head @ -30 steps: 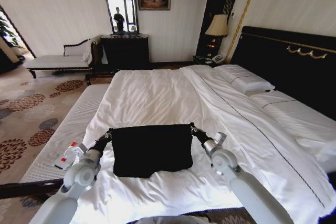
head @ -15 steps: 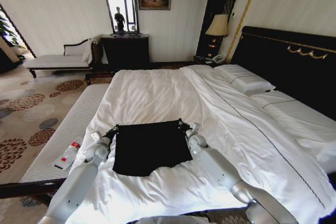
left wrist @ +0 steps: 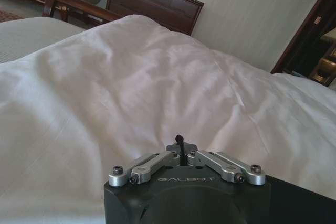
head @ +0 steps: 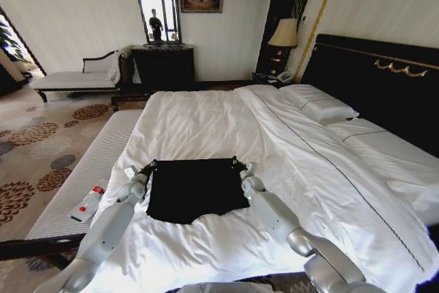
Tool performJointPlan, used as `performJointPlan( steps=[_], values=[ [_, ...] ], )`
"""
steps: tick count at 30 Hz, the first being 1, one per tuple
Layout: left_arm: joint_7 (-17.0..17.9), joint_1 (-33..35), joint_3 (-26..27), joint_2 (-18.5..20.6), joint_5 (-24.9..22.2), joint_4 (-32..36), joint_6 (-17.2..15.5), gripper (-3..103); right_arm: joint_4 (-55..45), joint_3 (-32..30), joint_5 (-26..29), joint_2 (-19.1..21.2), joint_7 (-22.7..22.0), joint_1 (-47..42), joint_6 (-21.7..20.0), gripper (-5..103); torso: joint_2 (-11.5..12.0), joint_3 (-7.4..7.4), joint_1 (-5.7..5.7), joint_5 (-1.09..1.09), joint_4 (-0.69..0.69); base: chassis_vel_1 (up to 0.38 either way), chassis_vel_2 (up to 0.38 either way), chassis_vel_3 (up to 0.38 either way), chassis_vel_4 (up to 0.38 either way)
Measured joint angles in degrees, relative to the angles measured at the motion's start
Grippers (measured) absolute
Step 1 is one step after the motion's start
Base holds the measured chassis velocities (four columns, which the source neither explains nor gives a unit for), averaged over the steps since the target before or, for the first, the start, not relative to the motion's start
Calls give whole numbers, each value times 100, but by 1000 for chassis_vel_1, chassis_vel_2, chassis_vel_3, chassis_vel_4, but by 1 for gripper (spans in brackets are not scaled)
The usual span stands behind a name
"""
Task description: Fold the clothes on the bed.
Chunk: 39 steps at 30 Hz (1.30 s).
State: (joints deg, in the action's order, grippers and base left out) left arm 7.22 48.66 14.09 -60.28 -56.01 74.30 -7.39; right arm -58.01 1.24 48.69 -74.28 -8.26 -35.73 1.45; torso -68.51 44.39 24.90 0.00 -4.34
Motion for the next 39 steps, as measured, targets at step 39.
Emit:
performJointPlan(
  steps=[39],
  values=[
    [-494, 3851, 1752, -147, 1241, 2538, 1418, 1, -3114, -1203, -2152, 261, -36, -3791, 861, 1, -1, -1, -2, 1, 0, 0, 0, 0, 0]
  ],
)
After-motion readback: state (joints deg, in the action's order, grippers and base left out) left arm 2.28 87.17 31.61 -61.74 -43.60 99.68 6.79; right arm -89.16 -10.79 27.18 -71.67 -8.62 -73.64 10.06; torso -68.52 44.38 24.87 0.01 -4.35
